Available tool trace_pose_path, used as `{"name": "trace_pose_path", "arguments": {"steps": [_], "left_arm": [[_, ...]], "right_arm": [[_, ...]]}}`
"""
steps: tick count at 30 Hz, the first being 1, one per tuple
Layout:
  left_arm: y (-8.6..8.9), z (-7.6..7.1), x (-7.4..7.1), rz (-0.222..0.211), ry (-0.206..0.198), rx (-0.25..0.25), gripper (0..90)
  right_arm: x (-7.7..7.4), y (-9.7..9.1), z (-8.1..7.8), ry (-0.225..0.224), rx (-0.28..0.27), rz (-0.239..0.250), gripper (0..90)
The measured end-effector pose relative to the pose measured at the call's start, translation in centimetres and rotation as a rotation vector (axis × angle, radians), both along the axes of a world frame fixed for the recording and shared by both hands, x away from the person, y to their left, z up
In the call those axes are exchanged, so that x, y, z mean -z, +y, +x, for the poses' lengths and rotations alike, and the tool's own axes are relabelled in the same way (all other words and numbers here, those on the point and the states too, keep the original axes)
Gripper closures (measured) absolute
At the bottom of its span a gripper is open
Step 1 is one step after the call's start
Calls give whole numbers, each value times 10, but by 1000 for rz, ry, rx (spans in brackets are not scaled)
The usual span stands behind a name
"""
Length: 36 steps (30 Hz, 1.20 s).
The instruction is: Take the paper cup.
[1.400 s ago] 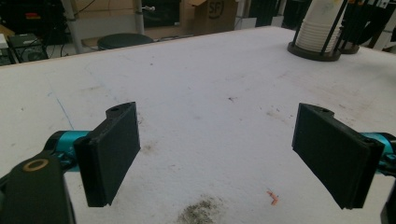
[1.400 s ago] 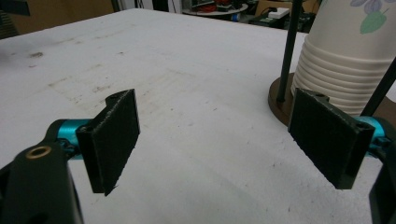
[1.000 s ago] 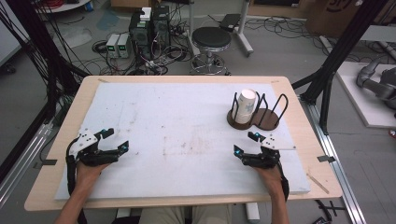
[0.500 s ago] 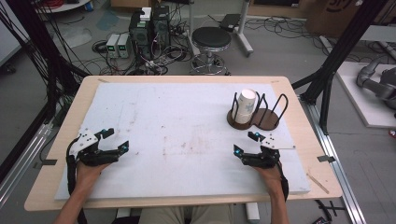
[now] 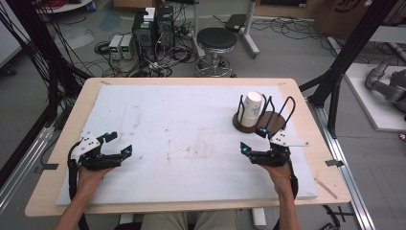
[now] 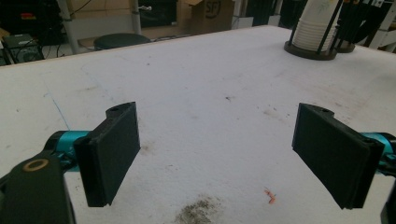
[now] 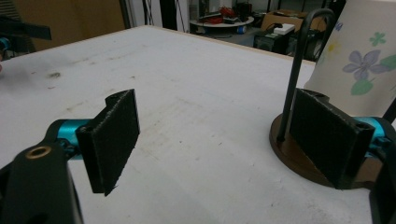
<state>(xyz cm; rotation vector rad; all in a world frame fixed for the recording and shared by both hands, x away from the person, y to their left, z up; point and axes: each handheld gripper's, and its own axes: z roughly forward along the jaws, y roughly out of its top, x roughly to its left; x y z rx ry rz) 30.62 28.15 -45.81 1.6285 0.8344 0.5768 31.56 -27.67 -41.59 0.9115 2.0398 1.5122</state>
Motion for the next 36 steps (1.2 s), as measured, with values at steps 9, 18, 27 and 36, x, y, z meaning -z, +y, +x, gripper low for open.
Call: {"name": "trace_pose_path", "arguments": {"steps": [9, 18, 27, 36], "left_arm": [[0, 0, 0, -1, 3, -3, 150], [0, 0, 0, -1, 4, -3, 150], [0, 0, 0, 0, 4, -4, 150], [0, 0, 0, 1, 4, -3, 150]], "right_arm": [[-24, -11, 4, -7, -18, -19, 169], [-54, -15, 9, -5, -27, -26, 169], [-84, -20, 20, -9, -7, -54, 169], [-111, -17, 31, -23, -7, -90, 150]]}}
